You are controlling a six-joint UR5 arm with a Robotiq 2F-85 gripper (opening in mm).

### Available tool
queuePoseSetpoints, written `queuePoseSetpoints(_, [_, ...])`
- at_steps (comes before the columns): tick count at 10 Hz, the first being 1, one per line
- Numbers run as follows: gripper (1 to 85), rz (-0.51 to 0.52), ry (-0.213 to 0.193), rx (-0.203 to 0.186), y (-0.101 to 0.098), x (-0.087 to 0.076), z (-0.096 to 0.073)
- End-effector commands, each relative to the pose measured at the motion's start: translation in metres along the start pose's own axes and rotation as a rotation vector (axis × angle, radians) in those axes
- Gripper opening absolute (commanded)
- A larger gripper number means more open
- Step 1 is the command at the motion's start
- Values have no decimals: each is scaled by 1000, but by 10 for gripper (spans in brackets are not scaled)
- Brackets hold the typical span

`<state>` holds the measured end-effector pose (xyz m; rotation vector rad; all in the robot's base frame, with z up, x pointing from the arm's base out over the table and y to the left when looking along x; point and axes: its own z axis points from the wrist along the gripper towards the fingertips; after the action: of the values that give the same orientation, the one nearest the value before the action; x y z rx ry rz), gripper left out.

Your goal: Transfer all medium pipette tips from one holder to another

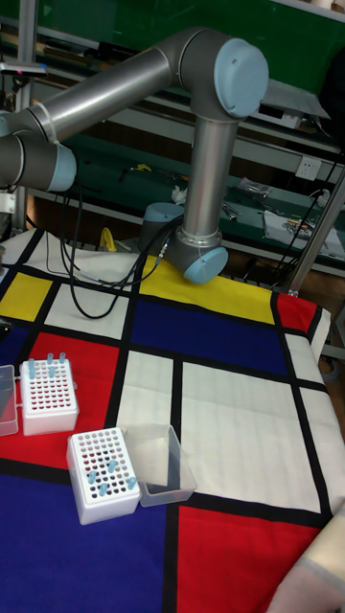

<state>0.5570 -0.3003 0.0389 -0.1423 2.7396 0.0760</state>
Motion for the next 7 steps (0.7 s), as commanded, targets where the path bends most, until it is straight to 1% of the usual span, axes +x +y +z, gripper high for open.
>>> queuePoseSetpoints(1, [280,-11,-3,-6,-3,-1,-3])
queuePoseSetpoints(7, [277,-6,-22,-12,-4,-4,2])
